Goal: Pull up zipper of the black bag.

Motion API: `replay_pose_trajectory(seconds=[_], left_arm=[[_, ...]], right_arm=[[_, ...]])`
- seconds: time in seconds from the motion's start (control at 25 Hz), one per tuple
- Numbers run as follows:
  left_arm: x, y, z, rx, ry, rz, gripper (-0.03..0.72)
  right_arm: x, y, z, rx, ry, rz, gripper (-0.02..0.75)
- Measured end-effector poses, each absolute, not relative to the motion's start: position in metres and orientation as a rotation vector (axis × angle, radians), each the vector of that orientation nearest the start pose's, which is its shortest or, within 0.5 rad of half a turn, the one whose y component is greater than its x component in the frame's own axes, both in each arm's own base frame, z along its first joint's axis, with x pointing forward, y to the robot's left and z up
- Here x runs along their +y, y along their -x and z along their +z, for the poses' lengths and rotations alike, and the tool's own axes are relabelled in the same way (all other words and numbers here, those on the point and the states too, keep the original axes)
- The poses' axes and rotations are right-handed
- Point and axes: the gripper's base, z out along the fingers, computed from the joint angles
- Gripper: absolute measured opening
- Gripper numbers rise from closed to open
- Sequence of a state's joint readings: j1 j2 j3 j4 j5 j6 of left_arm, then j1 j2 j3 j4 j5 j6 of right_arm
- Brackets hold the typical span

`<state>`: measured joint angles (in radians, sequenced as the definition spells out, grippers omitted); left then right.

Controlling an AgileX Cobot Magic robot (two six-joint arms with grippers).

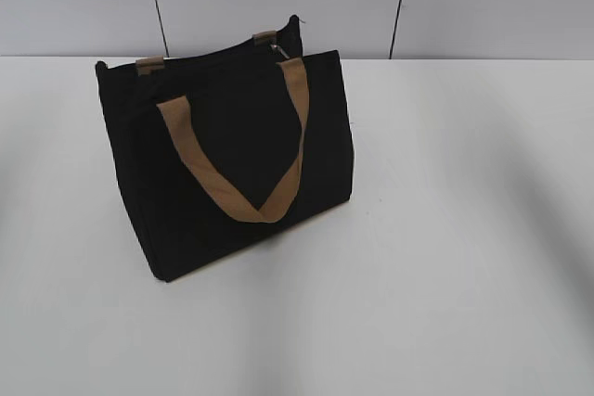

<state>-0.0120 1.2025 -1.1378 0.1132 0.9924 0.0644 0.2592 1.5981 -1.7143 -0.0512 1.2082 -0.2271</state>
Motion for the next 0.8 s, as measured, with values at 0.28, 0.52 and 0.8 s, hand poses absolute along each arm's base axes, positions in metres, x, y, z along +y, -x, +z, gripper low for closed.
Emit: replay_pose_trajectory(seconds=[0.28,0.52,0.8], left_arm=[[0.001,-0.213,0.369,2.485,-0.079,0.066,0.493],[-0.005,-0.161,0.355,2.448,-0.066,-0.039,0.493],[-0.007,-0.096,0.323,2.334,-0.061,-0.067,0.493]], right_arm=[[0.038,-0.289,0.436,2.428,0.443,-0.043,0.501],[0.035,-0.217,0.430,2.405,0.441,0.073,0.501],[0.027,-0.141,0.380,2.365,0.423,0.089,0.501]])
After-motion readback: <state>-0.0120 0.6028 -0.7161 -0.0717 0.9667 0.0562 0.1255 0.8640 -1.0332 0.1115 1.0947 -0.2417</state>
